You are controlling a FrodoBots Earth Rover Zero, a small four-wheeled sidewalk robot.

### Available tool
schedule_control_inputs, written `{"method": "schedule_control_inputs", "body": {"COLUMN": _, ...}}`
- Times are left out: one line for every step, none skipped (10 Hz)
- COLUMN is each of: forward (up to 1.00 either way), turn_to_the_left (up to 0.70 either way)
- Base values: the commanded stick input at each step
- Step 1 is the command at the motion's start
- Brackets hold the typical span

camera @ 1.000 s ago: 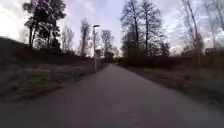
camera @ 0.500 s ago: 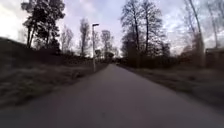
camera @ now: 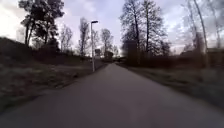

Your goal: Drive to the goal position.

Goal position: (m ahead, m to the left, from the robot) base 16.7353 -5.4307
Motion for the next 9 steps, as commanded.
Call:
{"method": "schedule_control_inputs", "body": {"forward": 1.0, "turn_to_the_left": 0.01}}
{"method": "schedule_control_inputs", "body": {"forward": 1.0, "turn_to_the_left": 0.01}}
{"method": "schedule_control_inputs", "body": {"forward": 1.0, "turn_to_the_left": 0.01}}
{"method": "schedule_control_inputs", "body": {"forward": 1.0, "turn_to_the_left": 0.01}}
{"method": "schedule_control_inputs", "body": {"forward": 1.0, "turn_to_the_left": 0.01}}
{"method": "schedule_control_inputs", "body": {"forward": 1.0, "turn_to_the_left": 0.01}}
{"method": "schedule_control_inputs", "body": {"forward": 1.0, "turn_to_the_left": 0.01}}
{"method": "schedule_control_inputs", "body": {"forward": 1.0, "turn_to_the_left": 0.01}}
{"method": "schedule_control_inputs", "body": {"forward": 1.0, "turn_to_the_left": 0.01}}
